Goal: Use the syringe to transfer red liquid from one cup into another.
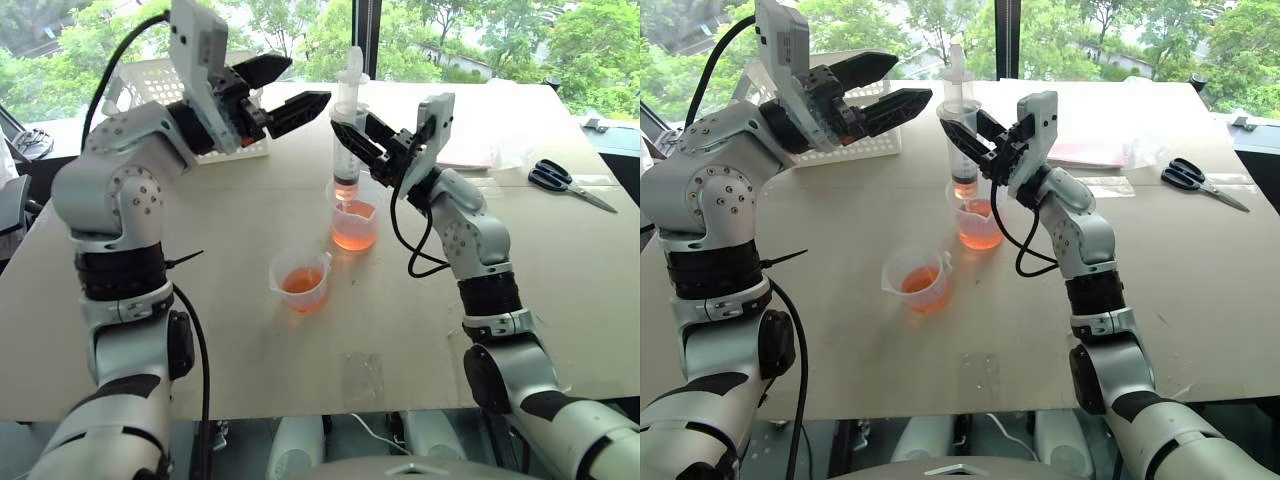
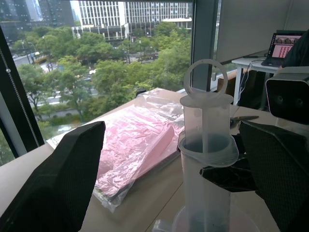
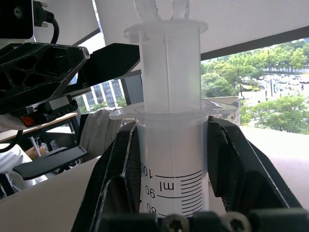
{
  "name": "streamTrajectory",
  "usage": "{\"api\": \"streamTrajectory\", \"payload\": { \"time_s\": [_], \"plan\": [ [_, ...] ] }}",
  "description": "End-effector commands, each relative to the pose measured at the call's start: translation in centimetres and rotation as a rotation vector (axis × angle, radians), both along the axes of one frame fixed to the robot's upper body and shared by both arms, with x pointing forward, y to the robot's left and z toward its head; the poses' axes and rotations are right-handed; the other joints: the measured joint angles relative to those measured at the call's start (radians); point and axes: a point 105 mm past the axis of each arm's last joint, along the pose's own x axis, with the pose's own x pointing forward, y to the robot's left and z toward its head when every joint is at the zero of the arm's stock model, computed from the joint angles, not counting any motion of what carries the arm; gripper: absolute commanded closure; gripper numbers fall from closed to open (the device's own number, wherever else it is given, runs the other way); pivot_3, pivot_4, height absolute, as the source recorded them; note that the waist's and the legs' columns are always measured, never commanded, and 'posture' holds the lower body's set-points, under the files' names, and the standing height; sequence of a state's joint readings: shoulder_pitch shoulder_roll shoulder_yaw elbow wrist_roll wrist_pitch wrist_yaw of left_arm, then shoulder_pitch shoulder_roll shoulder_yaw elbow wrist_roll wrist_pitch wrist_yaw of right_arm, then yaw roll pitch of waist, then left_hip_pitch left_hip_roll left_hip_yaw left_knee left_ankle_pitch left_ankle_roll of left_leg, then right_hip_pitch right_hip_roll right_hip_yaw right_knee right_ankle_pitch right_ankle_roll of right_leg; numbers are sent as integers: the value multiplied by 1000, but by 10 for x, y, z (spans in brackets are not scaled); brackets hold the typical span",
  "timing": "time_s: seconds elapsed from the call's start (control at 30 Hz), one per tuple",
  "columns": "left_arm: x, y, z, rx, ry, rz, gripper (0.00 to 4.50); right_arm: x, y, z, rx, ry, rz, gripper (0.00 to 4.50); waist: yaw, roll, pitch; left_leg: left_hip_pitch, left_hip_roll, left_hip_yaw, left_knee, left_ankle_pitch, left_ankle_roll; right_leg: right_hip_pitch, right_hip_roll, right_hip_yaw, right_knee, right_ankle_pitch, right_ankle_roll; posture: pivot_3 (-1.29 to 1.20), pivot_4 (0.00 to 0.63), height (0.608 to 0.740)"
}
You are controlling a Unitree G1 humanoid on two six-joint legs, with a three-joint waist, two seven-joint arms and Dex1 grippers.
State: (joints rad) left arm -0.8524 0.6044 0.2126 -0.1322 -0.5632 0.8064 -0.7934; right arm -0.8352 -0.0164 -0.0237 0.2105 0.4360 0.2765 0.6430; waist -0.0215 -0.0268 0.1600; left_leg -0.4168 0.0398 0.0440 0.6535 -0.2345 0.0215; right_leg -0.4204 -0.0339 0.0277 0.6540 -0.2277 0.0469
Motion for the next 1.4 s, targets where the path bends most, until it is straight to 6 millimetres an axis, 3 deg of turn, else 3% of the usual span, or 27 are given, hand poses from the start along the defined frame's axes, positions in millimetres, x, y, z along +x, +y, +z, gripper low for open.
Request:
{"api": "streamTrajectory", "payload": {
  "time_s": [0.03, 0.23, 0.37, 0.6, 0.77, 0.87, 1.07, 1.4],
  "plan": [
    [-15, 1, -2, 0, 0, -5, 0, -8, -2, 26, 41, -89, 19, 3051, -1, 0, 0, 0, 0, 0, 0, 0, 0, 0, 0, 0, 0, 0, 0, 0, 150, 740],
    [-18, 5, -24, -14, 54, 42, 0, -12, -3, 33, 57, -99, 28, 3051, -4, 0, 0, 0, 0, -3, 0, 0, 0, 0, 0, 0, 0, 0, 0, 0, 150, 740],
    [-22, 16, -26, -36, 66, 70, 0, -19, -4, 43, 80, -115, 48, 3051, -6, 0, 0, 0, 0, -4, 0, 0, 0, 0, 0, 0, 0, 0, 0, 0, 150, 740],
    [-25, 49, -20, -86, 60, 170, 0, -63, -11, 92, 261, -144, 294, 3051, -13, 0, 0, 0, 0, -6, 0, 0, 0, 0, -1, 0, 0, 0, 0, 0, 150, 740],
    [-50, 49, -23, -26, -8, 100, 0, -92, -3, 101, 255, -159, 439, 3051, -18, 0, 0, 1, 0, -6, -1, 0, 0, 0, -1, -1, 0, 0, 0, 0, 150, 740],
    [-85, 58, -38, 48, 88, -9, 0, -97, 7, 90, 223, -139, 478, 3051, -25, -1, 0, 1, 2, -6, -1, 0, 0, 0, -1, 0, -1, 0, 0, 0, 150, 740],
    [-129, 73, -51, 128, 204, -59, 0, -98, 25, 62, 175, -81, 530, 3051, -18, 0, 0, 2, 3, -6, -2, 0, 0, -1, -2, -1, 0, -1, -1, 0, 150, 740],
    [-165, 88, -60, 163, 208, 72, 0, -91, 41, 18, 121, -7, 575, 3051, -19, 0, 0, 2, 3, -6, -3, 0, 0, 0, -3, -2, -1, -2, -4, 0, 150, 740]
  ]
}}
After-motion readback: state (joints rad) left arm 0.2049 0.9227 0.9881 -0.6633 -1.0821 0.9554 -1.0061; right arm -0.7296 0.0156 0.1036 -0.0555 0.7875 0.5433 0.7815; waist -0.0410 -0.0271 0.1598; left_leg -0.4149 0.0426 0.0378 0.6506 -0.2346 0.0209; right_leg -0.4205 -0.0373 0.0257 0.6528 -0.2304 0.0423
